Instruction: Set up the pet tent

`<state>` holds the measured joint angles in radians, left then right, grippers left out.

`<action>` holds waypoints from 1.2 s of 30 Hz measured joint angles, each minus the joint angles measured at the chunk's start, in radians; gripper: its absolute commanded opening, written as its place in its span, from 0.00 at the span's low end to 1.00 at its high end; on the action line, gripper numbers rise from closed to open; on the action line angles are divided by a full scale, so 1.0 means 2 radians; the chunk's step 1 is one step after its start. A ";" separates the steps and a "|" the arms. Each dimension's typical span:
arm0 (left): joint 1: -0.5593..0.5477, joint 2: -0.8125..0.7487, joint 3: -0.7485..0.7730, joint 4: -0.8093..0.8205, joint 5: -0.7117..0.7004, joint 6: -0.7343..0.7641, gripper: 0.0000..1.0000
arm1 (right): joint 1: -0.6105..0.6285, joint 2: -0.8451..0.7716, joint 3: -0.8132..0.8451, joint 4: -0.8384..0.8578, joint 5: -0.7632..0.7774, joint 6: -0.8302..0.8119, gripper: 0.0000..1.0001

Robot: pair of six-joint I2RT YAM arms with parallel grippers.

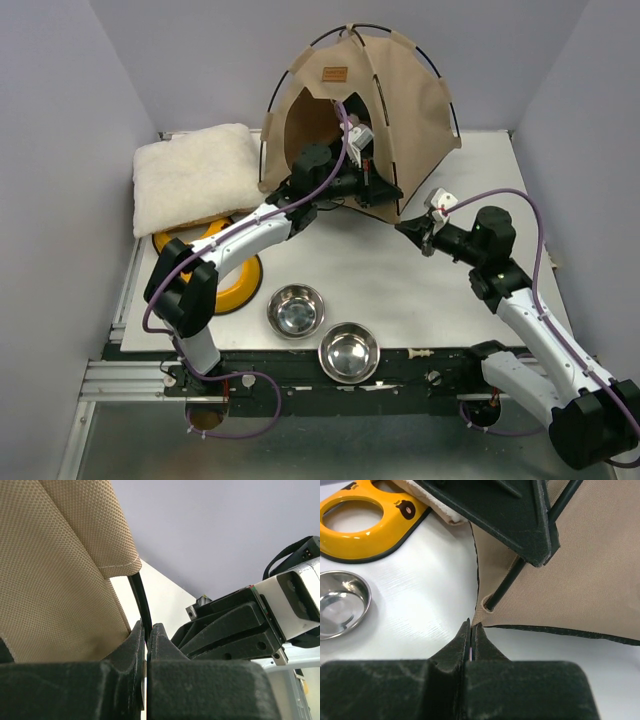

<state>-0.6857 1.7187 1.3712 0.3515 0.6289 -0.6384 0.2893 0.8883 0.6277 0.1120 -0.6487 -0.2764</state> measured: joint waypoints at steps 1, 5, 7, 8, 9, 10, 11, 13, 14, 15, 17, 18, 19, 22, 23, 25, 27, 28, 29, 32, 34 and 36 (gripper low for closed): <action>0.000 -0.001 -0.004 0.001 -0.001 0.002 0.00 | 0.000 0.000 0.000 -0.005 0.000 0.000 0.01; 0.000 -0.014 -0.023 0.002 -0.004 0.011 0.00 | 0.004 0.000 0.000 -0.014 0.000 -0.001 0.01; 0.000 -0.019 -0.027 0.002 -0.005 0.014 0.00 | 0.005 0.000 0.000 -0.015 0.000 0.000 0.01; 0.000 -0.021 -0.028 0.002 -0.005 0.015 0.00 | 0.006 0.000 0.000 -0.014 0.000 0.000 0.01; 0.000 -0.021 -0.028 0.002 -0.005 0.017 0.00 | 0.006 0.000 0.000 -0.014 0.000 0.000 0.01; 0.000 -0.021 -0.028 0.002 -0.005 0.017 0.00 | 0.006 0.000 0.000 -0.015 0.000 0.000 0.01; 0.000 -0.021 -0.029 0.002 -0.005 0.018 0.00 | 0.006 0.000 0.000 -0.015 0.000 0.000 0.01; 0.000 -0.021 -0.029 0.002 -0.005 0.020 0.00 | 0.006 0.000 0.000 -0.016 0.000 0.000 0.01; 0.000 -0.021 -0.029 0.002 -0.005 0.020 0.00 | 0.006 0.000 0.000 -0.016 0.000 0.001 0.00; 0.000 -0.021 -0.030 0.002 -0.005 0.021 0.00 | 0.006 0.000 0.001 -0.016 0.000 0.002 0.01; -0.001 -0.021 -0.030 0.002 -0.005 0.023 0.00 | 0.006 0.001 0.002 -0.018 0.000 0.005 0.01; -0.001 -0.022 -0.031 0.002 -0.005 0.023 0.00 | 0.006 0.002 0.004 -0.020 0.000 0.007 0.01; -0.002 -0.023 -0.034 0.003 -0.007 0.024 0.00 | 0.006 0.003 0.005 -0.022 0.000 0.008 0.01; -0.002 -0.025 -0.041 0.006 -0.010 0.025 0.00 | 0.006 0.009 0.009 -0.028 -0.001 0.011 0.01; -0.002 -0.026 -0.045 0.009 -0.012 0.026 0.00 | 0.006 0.011 0.010 -0.030 -0.001 0.011 0.01; -0.002 -0.028 -0.050 0.011 -0.016 0.026 0.00 | 0.006 0.016 0.012 -0.032 -0.001 0.012 0.01; -0.005 -0.032 -0.057 0.013 -0.021 0.027 0.00 | 0.006 0.020 0.013 -0.034 -0.002 0.014 0.00; -0.006 -0.033 -0.060 0.014 -0.023 0.028 0.00 | 0.007 0.021 0.013 -0.035 -0.003 0.016 0.01; -0.008 -0.035 -0.063 0.014 -0.026 0.029 0.00 | 0.007 0.022 0.013 -0.035 -0.004 0.017 0.01; -0.011 -0.037 -0.070 0.017 -0.031 0.029 0.00 | 0.008 0.025 0.013 -0.036 -0.006 0.022 0.01; -0.012 -0.037 -0.073 0.021 -0.033 0.028 0.00 | 0.008 0.028 0.013 -0.036 -0.006 0.026 0.06; -0.013 -0.037 -0.076 0.023 -0.034 0.025 0.00 | 0.008 0.030 0.014 -0.037 -0.009 0.029 0.11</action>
<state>-0.7124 1.6447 1.2198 0.3985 0.5602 -0.5877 0.3058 0.9489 0.6552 0.0376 -0.6659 -0.2184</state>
